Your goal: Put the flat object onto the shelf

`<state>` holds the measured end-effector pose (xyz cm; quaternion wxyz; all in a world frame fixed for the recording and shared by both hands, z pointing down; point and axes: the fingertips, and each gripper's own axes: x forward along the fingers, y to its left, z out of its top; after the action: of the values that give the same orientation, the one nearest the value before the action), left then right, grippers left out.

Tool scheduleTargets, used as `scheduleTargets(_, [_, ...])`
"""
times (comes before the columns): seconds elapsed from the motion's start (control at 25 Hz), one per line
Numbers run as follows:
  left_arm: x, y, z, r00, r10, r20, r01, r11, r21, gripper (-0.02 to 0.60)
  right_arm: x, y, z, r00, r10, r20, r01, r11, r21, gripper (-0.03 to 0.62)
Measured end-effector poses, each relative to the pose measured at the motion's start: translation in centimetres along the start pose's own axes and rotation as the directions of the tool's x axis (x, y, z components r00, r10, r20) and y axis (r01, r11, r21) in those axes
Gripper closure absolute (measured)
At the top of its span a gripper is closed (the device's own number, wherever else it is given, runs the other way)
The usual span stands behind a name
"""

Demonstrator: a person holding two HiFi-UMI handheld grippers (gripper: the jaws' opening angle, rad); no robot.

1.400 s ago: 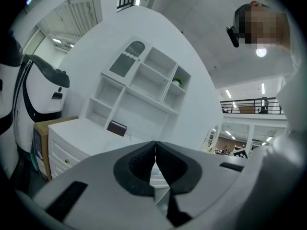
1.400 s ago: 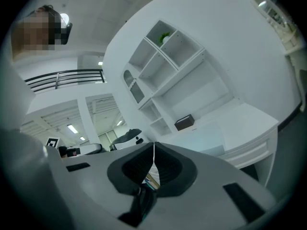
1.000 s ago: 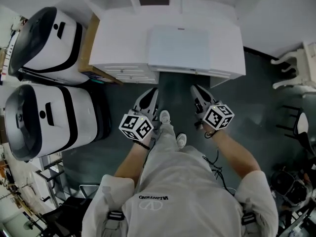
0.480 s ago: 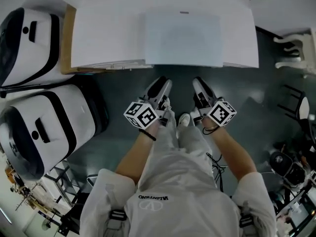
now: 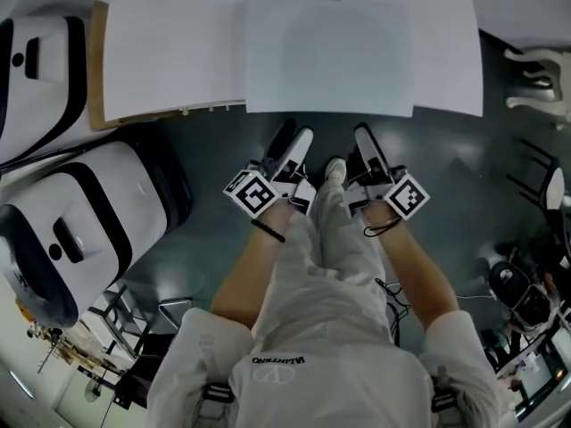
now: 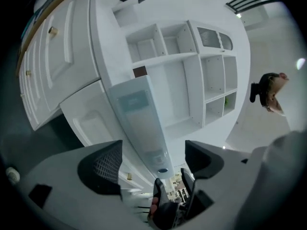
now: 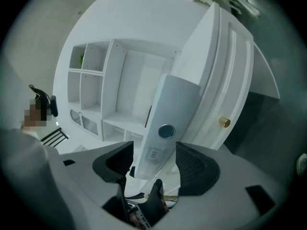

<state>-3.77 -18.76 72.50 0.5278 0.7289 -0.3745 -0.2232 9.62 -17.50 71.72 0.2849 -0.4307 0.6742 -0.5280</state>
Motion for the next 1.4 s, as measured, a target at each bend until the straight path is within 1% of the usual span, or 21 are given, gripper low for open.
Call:
scheduleTargets(0.12, [0.6, 1.2, -0.4, 0.999, -0.008, 0.036, 0.011, 0.996, -0.088, 0.173, 0.4, -0.7, 0.9, 0.999, 0.019, 0.039, -0.02, 0.999, 0.032, 0.282])
scheduleTargets(0.16, [0.7, 1.3, -0.4, 0.999, -0.014, 0.049, 0.019, 0.994, -0.107, 0.172, 0.4, -0.8, 1.2, 0.998, 0.021, 0.059, -0.024, 0.999, 0.046, 0.271])
scheduleTargets(0.24, [1.2, 1.2, -0.3, 0.997, -0.031, 0.067, 0.039, 0.992, -0.121, 0.17, 0.5, -1.0, 1.8, 0.995, 0.03, 0.099, -0.038, 0.996, 0.084, 0.253])
scheduleTargets(0.36, [2.1, 1.2, -0.1, 0.995, -0.054, 0.084, 0.064, 0.991, -0.121, 0.17, 1.1, -1.1, 2.6, 0.99, 0.053, 0.134, -0.069, 0.991, 0.118, 0.246])
scheduleTargets(0.48, [2.7, 1.2, 0.6, 0.992, -0.07, 0.108, 0.084, 0.988, -0.131, 0.17, 1.6, -1.4, 3.4, 0.984, 0.059, 0.169, -0.084, 0.986, 0.143, 0.243])
scheduleTargets(0.6, [2.8, 1.1, 1.2, 0.988, -0.078, 0.135, 0.097, 0.985, -0.143, 0.17, 1.6, -1.5, 3.6, 0.98, 0.056, 0.189, -0.085, 0.985, 0.149, 0.241])
scheduleTargets(0.76, [3.0, 1.2, 1.9, 0.981, -0.076, 0.18, 0.112, 0.974, -0.199, 0.174, 1.8, -2.0, 3.8, 0.98, 0.035, 0.197, -0.067, 0.986, 0.154, 0.251])
scheduleTargets(0.84, [3.0, 1.6, 1.9, 0.978, -0.071, 0.198, 0.116, 0.967, -0.227, 0.226, 2.1, -2.3, 4.0, 0.98, 0.027, 0.197, -0.059, 0.986, 0.157, 0.283])
scheduleTargets(1.0, [2.9, 1.6, 1.8, 0.974, -0.074, 0.215, 0.127, 0.962, -0.242, 0.251, 2.2, -2.4, 4.1, 0.979, 0.034, 0.2, -0.068, 0.984, 0.164, 0.29])
scheduleTargets(1.08, [2.8, 1.3, 1.8, 0.972, -0.078, 0.219, 0.132, 0.962, -0.24, 0.292, 2.1, -2.4, 4.1, 0.979, 0.037, 0.202, -0.073, 0.982, 0.173, 0.296])
scheduleTargets(1.4, [1.9, 0.8, 2.0, 0.971, -0.066, 0.228, 0.125, 0.959, -0.253, 0.302, 1.6, -2.0, 3.3, 0.979, 0.025, 0.201, -0.067, 0.976, 0.206, 0.299])
